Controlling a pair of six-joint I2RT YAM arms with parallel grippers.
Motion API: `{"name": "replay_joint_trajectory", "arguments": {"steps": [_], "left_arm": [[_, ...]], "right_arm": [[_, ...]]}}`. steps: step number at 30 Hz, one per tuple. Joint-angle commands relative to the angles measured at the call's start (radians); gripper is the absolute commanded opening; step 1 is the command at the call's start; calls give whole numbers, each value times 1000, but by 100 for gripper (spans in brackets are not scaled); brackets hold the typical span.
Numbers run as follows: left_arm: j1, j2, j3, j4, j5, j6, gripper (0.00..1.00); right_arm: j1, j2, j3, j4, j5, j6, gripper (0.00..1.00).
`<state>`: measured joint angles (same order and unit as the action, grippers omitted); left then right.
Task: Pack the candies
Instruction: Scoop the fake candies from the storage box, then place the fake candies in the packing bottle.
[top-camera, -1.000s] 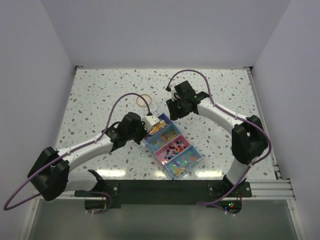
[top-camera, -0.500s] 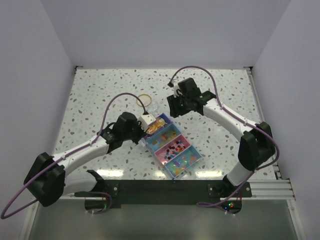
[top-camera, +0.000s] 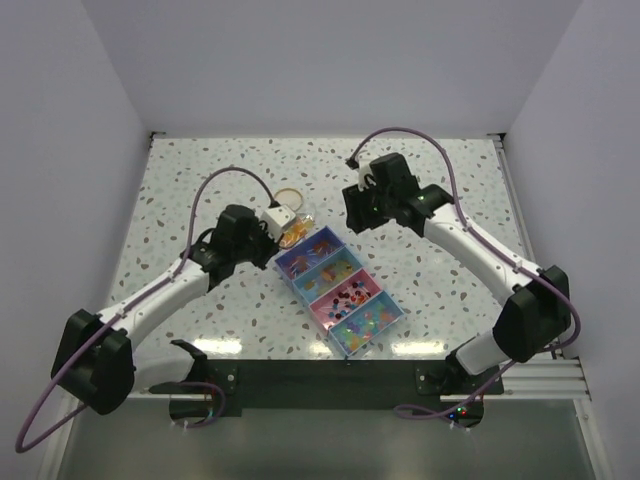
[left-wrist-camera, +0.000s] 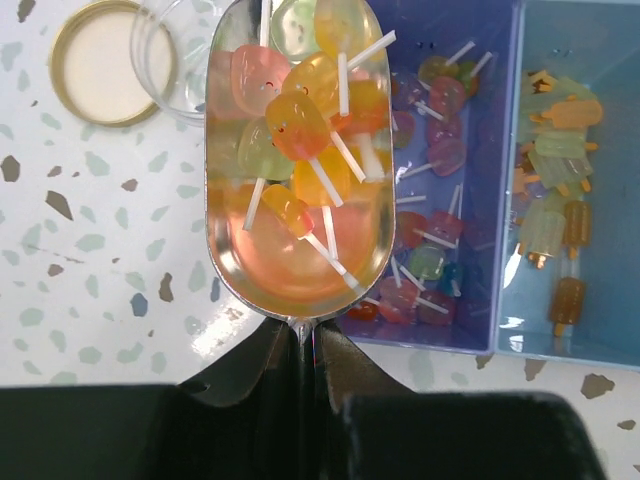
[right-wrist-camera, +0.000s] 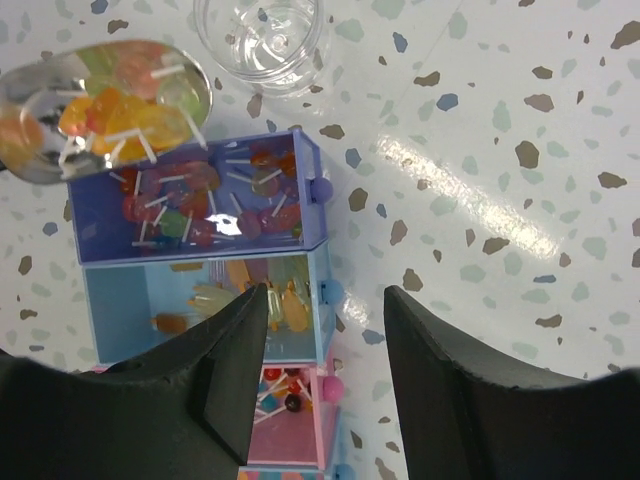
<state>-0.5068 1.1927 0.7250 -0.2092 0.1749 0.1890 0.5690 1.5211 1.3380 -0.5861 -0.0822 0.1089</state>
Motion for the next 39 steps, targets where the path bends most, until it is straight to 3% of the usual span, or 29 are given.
{"name": "replay_joint_trajectory", "arguments": {"steps": [1,11,22,39], "left_arm": [[21,43,83,-13,-11,56,0],[40,235,280,-119,-83,121,0],[60,350,385,-186,-143,170,0],[59,400,464,-275,-227,240,0]], "right_arm": [[-3,-78,-14,-34,39,-26,54],[-11,-157,-57,-57,79,-58,54],[-29,-191,-82,-63,104,-77,54],[-38,-199,-82,-69,108,-86,54]]}}
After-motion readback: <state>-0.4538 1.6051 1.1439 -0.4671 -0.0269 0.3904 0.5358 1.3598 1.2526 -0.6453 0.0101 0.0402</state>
